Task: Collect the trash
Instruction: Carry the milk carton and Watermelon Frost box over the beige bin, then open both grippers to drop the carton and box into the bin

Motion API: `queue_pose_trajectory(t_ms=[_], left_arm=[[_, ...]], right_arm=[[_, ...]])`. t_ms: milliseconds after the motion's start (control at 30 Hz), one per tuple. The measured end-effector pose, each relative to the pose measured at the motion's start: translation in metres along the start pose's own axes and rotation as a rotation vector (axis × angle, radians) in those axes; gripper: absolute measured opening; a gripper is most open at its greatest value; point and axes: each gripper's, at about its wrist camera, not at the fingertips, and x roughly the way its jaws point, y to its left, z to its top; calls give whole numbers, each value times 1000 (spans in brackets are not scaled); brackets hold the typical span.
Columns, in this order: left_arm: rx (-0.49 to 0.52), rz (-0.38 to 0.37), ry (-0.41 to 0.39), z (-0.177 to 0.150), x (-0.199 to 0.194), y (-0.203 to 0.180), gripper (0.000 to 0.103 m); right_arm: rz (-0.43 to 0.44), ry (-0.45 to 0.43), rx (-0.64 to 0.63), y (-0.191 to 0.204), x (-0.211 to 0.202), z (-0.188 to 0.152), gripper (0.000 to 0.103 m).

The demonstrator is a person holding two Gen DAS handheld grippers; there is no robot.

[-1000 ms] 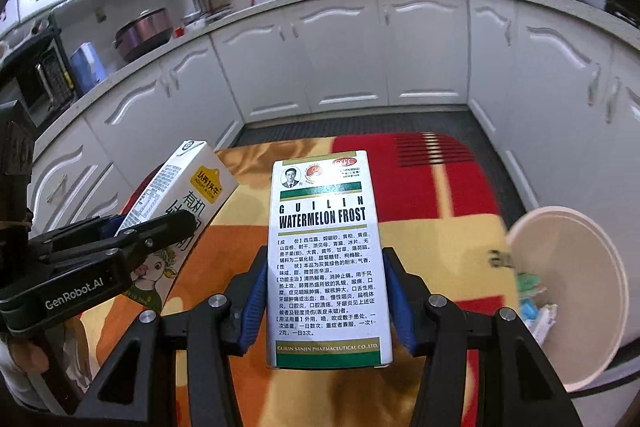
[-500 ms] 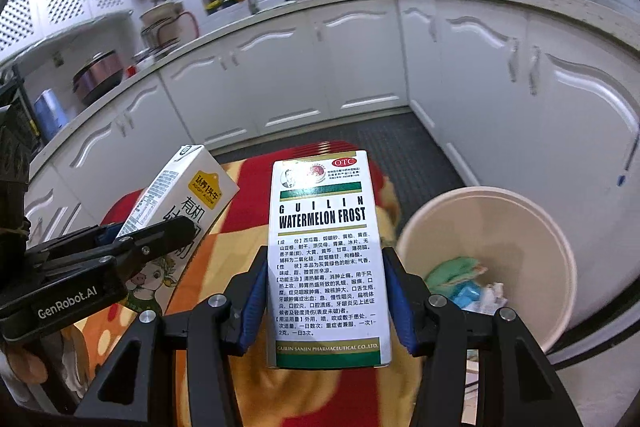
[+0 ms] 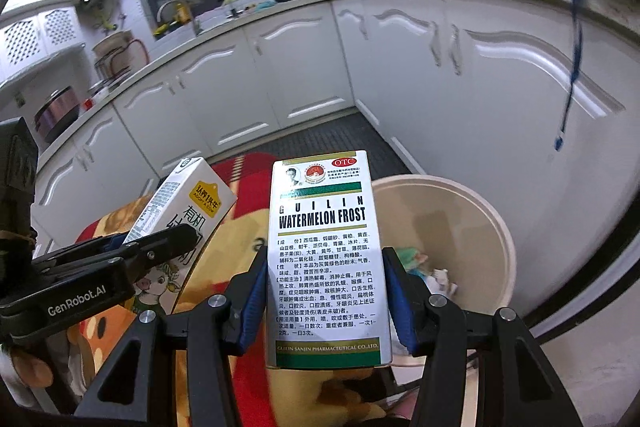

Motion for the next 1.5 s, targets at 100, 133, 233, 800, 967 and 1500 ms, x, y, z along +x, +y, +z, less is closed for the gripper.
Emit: queue_pose_trajectory(t_ms=[100,133,233,800,967,1500], left_arm=[[11,-3,15,3,12,-8,37],[15,-5,21,5,17,-11,37],[24,-7,31,8,26,-16,37],[36,-38,82,17,74,-35,37],[32,-45,96,17,83,-36,38],[-23,-58,100,20,94,-23,62]], right_arm=[[-13,8,22,-13,4,-1,52],[-16,10,28,-16,6,0,52],[-26,21,49,-29,12,-1,52],[-65,77,118,-69,45,-4,52],[-71,90,126,-74,55,1,52],[-98,130,131,-79,80,4,57]])
